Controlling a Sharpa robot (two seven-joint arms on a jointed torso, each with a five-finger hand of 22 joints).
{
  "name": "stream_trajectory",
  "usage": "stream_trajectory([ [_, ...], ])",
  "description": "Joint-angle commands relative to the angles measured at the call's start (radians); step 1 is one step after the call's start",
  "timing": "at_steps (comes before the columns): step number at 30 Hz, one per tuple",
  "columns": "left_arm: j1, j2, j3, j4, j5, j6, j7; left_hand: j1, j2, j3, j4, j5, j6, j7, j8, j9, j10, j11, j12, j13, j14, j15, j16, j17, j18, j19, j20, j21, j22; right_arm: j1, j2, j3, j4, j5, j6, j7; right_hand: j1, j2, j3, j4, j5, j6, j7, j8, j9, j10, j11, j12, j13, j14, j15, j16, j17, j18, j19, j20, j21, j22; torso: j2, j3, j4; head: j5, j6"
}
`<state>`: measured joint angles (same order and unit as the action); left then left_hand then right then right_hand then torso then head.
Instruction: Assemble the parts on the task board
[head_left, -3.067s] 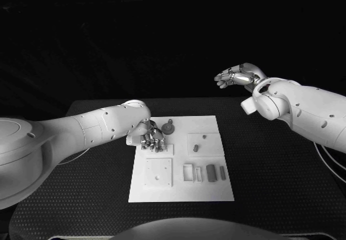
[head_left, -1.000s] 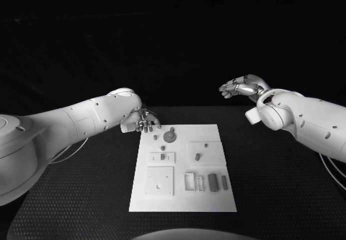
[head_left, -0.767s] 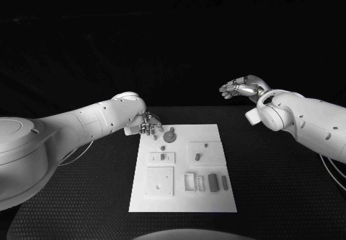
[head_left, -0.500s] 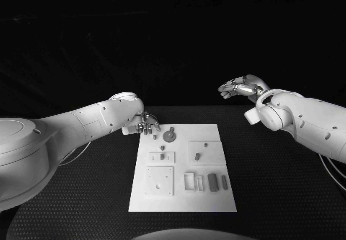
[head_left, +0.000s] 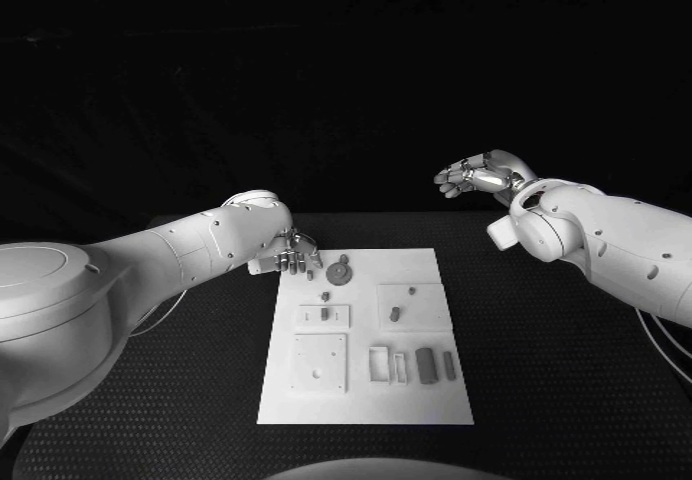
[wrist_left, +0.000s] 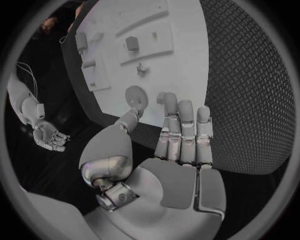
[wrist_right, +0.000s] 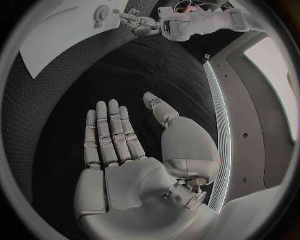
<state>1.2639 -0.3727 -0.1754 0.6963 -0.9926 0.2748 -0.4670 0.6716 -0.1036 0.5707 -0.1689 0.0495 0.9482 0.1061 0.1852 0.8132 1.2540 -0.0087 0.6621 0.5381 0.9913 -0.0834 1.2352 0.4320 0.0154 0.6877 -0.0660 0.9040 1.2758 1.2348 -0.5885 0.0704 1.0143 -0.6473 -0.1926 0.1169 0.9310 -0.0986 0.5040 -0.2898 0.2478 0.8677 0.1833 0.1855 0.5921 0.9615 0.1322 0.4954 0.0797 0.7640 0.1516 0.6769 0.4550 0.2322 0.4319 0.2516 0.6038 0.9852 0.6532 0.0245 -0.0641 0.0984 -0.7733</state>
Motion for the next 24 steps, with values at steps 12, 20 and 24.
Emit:
stream_trajectory([
  [12, -0.019, 0.021, 0.000, -0.030, -0.006, 0.034, 0.022, 0.014, 0.019, -0.011, -0.009, 0.000, 0.001, -0.001, -0.001, -0.005, 0.000, 0.002, -0.006, 0.002, 0.001, 0.006, -0.006, 0.000, -0.015, -0.004, -0.104, -0.008, 0.000, 0.000, -0.001, 0.000, 0.004, 0.000, 0.008, 0.010, -0.005, 0.002, -0.001, 0.001, 0.006, 0.003, 0.002, 0.002, -0.002, 0.009, 0.000, -0.004, -0.002, -0.001, 0.004, 0.004, -0.003, -0.013, -0.003, 0.000, -0.004, 0.002, 0.000, 0.0010, -0.0001, -0.003, -0.002],
  [20, -0.025, 0.025, 0.000, -0.043, -0.002, 0.036, 0.025, 0.026, 0.049, -0.013, -0.019, 0.000, 0.004, -0.002, 0.001, -0.009, 0.001, 0.002, -0.006, 0.003, 0.002, 0.006, -0.006, 0.001, -0.015, -0.004, -0.104, -0.009, 0.000, 0.000, -0.001, 0.000, 0.003, 0.000, 0.008, 0.010, -0.004, 0.002, -0.001, 0.001, 0.006, 0.003, 0.002, 0.002, -0.002, 0.010, 0.000, -0.005, -0.002, -0.001, 0.004, 0.004, -0.003, -0.013, -0.003, 0.000, -0.004, 0.002, 0.000, 0.0013, -0.0001, -0.003, -0.004],
  [24, -0.026, 0.023, 0.000, -0.045, -0.001, 0.037, 0.024, 0.061, 0.094, -0.003, -0.039, 0.001, 0.005, -0.002, 0.003, -0.012, 0.002, 0.001, -0.006, 0.004, 0.003, 0.005, -0.006, 0.002, -0.015, -0.003, -0.104, -0.008, 0.001, 0.000, -0.002, 0.000, 0.004, 0.000, 0.008, 0.010, -0.005, 0.002, -0.001, 0.001, 0.006, 0.003, 0.002, 0.002, -0.002, 0.010, 0.000, -0.005, -0.002, -0.001, 0.004, 0.005, -0.003, -0.013, -0.003, 0.000, -0.004, 0.002, 0.000, 0.0016, 0.0002, -0.005, -0.005],
])
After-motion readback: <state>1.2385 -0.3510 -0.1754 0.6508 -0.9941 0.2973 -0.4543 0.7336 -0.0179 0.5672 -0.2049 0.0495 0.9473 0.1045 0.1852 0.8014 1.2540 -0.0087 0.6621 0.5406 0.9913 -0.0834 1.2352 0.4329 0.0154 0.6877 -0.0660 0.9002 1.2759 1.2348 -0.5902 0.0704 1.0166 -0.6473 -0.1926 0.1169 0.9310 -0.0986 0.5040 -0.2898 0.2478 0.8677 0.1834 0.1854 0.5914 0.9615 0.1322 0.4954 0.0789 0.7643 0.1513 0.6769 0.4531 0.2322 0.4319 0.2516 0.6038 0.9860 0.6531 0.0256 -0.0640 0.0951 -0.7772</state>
